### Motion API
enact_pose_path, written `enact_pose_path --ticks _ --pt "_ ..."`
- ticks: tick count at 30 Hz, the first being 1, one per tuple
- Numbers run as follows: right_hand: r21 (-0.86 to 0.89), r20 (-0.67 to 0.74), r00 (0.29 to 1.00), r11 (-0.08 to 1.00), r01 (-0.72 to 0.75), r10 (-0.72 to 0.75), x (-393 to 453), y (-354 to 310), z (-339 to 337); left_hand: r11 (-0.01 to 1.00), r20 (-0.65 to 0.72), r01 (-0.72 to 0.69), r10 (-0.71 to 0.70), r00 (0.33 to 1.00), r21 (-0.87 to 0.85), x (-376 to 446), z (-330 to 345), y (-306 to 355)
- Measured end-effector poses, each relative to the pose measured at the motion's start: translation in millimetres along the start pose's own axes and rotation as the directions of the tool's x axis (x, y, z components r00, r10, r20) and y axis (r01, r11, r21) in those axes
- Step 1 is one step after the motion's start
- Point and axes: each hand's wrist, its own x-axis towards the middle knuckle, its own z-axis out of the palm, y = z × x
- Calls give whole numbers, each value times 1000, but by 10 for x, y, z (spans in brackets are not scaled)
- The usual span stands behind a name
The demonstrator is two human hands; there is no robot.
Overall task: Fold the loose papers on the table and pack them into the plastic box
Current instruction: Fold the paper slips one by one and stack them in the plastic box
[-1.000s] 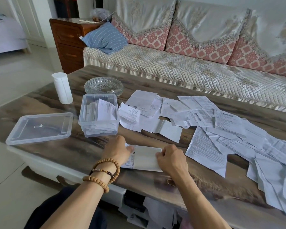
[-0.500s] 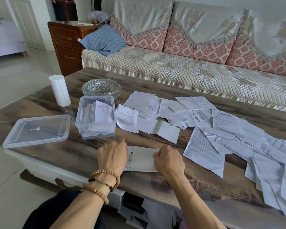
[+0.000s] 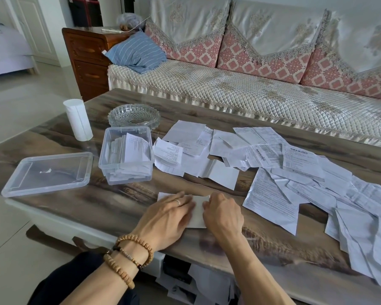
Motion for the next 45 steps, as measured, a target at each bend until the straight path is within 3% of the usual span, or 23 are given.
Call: enact_pose_path --ticks 5,8,11,13,16,25,28,31,37,39,41,42,43,45 --pt "18 11 999 999 -39 39 30 19 -3 996 188 89 -89 978 8 18 -94 -74" --pt "-6 -90 995 999 -36 35 3 56 32 991 262 126 -134 956 47 -10 -166 -134" --pt "-192 -232 936 956 224 -265 -82 33 178 988 337 126 -148 930 88 -38 -240 -162" --pt "-209 -56 912 898 387 -406 -148 -8 286 987 377 126 -153 913 96 -34 -258 -167" --pt "-181 154 905 889 421 -397 -189 8 284 986 425 127 -163 890 112 -38 -277 -175" --pt "-318 211 881 822 472 -424 -138 312 29 974 501 178 -224 836 139 -92 -389 -205" --pt "-230 228 847 819 525 -480 -136 68 150 974 499 172 -223 837 145 -83 -392 -191" --pt "-167 263 853 849 501 -451 -142 29 279 972 498 168 -229 836 165 -91 -407 -190" --pt "-229 325 878 872 433 -351 -117 484 -3 961 514 177 -265 816 214 -95 -428 -149" --pt "-69 218 908 923 379 -357 -112 519 -66 960 523 183 -269 809 211 -93 -434 -142" --pt "269 6 980 945 188 -197 -120 432 -108 961 522 189 -268 810 201 -95 -430 -140" --pt "471 -19 999 881 44 -40 -128 355 -134 961 518 193 -270 812 197 -99 -421 -138" --pt "650 46 994 753 -105 99 -145 270 -151 960 515 200 -273 813 194 -105 -410 -136" --pt "828 225 955 479 -293 194 -152 155 -105 958 514 204 -280 811 199 -109 -393 -140"
